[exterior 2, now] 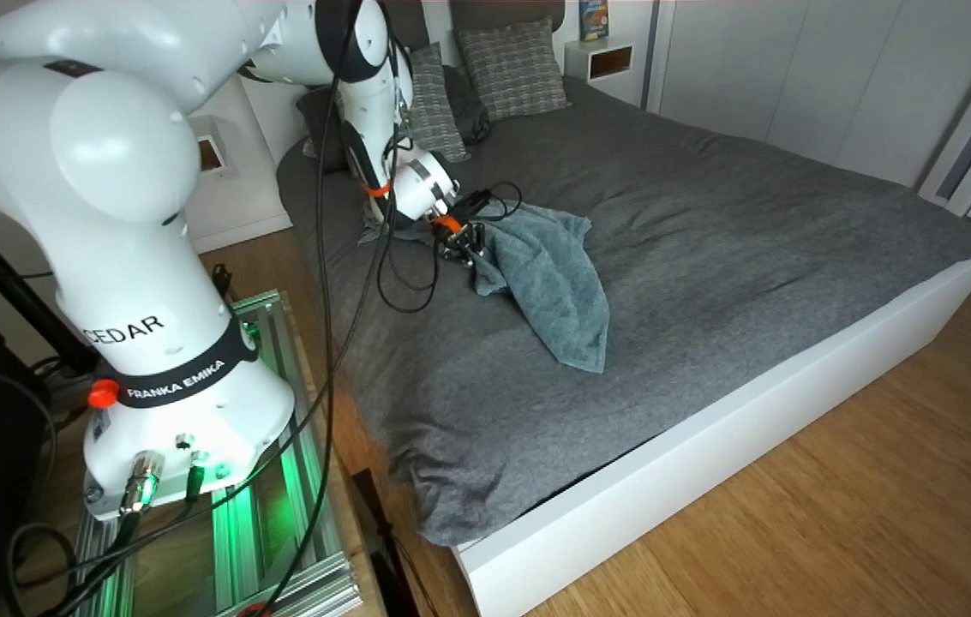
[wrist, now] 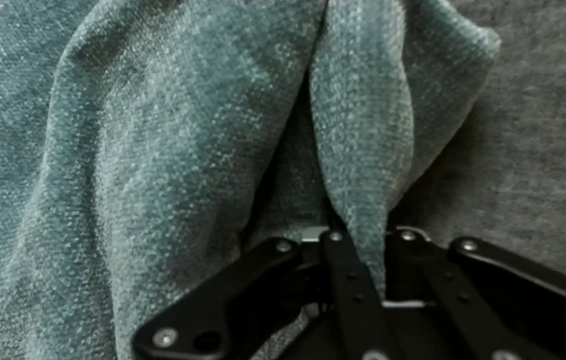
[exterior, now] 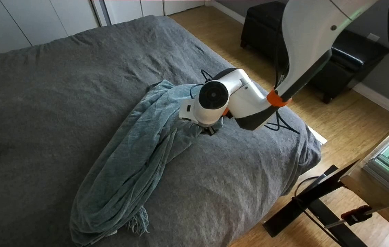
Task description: Move the grey blanket on the bed to the left
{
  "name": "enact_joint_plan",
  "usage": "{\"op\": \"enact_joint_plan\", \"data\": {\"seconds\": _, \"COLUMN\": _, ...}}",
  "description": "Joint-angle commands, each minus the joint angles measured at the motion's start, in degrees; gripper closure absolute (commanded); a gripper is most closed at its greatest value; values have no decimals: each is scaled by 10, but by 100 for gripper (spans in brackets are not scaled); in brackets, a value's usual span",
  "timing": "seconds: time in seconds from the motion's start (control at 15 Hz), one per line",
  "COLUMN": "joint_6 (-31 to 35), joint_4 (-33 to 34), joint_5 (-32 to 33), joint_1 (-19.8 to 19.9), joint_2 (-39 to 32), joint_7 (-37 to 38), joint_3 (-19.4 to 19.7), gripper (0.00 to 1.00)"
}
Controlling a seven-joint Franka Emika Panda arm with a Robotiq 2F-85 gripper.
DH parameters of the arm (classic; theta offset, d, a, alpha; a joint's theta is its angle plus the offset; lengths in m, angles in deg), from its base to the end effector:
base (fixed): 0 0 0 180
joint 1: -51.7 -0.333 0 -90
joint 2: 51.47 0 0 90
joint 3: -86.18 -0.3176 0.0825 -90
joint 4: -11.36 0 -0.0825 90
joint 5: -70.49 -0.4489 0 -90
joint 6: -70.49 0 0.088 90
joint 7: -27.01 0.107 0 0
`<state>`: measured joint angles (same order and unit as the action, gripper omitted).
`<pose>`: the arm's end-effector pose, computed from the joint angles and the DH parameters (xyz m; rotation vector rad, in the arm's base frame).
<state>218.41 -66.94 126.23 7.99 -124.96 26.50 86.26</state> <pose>0.4868 0.4844 -0.1288 1.8334 1.9448 0.1612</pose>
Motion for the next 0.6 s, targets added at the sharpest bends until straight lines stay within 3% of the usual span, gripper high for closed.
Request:
{"op": "enact_joint_plan", "data": {"seconds": 0.0, "joint_6": 10, "joint_4": -69, "joint_5": -20, "joint_1": 34, "joint_2": 57, "joint_7": -43, "joint_3": -40, "gripper": 97}}
{"op": "enact_joint_plan", "data": {"seconds": 0.53, "joint_6": 37, "joint_4": -265, "joint_5": -41, "joint_1": 171, "joint_2": 207, "joint_7": -159, "joint_3": -174, "gripper": 97}}
